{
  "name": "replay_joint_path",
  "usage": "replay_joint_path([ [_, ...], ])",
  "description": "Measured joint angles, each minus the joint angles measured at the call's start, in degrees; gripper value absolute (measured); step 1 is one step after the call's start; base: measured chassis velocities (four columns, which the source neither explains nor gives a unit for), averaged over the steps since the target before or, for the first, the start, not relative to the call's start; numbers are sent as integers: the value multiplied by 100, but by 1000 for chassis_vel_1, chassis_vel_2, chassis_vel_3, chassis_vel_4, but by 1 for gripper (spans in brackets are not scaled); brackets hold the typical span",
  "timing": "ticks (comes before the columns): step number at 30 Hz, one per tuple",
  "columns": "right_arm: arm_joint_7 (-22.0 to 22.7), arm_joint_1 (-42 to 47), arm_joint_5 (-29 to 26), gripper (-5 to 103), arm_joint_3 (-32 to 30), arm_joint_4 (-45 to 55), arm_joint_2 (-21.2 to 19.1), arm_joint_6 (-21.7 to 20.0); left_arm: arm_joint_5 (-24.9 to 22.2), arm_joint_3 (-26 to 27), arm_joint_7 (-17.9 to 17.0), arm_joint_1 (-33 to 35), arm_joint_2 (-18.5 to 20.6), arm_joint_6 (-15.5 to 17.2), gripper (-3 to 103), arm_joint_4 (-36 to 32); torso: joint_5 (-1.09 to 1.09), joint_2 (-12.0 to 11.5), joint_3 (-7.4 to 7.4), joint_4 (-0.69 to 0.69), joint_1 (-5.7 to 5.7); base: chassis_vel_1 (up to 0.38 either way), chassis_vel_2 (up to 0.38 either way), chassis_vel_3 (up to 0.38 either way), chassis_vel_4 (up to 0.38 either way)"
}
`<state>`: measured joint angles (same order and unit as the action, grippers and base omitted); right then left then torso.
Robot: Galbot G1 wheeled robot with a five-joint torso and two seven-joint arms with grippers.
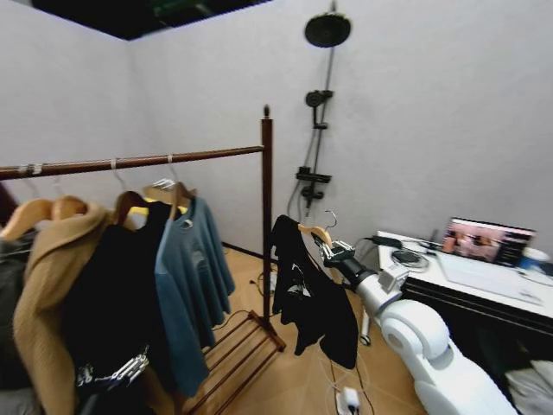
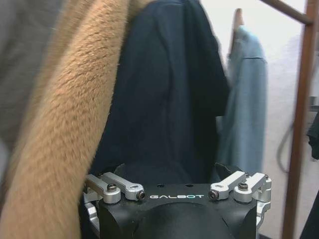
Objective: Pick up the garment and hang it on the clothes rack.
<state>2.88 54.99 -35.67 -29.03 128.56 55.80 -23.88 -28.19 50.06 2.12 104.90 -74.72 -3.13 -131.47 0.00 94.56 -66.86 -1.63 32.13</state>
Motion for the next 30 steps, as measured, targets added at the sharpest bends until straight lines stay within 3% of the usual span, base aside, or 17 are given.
replay_joint_path([
  [9, -10, -23, -13, 10, -57, -21, 18, 8, 0, 0, -2, 0, 0, 0, 100, 0, -1, 0, 0, 5, 0, 116, 111, 121, 116],
  [15, -9, -170, -110, 10, -58, -85, -30, 7, 0, 0, -6, 0, 0, 0, 100, 0, 0, 1, 0, -1, 0, 39, 28, 36, 29],
  [23, 21, -1398, -697, 10, 165, -583, -464, -112, 0, 0, -4, 0, 0, 0, 100, 0, -2, 0, 0, 1, 0, 0, 0, 0, 0],
  [30, -116, -2384, -1060, 10, 574, -1634, -674, -87, 0, 0, -4, 0, 0, 0, 100, 0, 1, 0, -1, 0, 1, 0, 0, 0, 0],
])
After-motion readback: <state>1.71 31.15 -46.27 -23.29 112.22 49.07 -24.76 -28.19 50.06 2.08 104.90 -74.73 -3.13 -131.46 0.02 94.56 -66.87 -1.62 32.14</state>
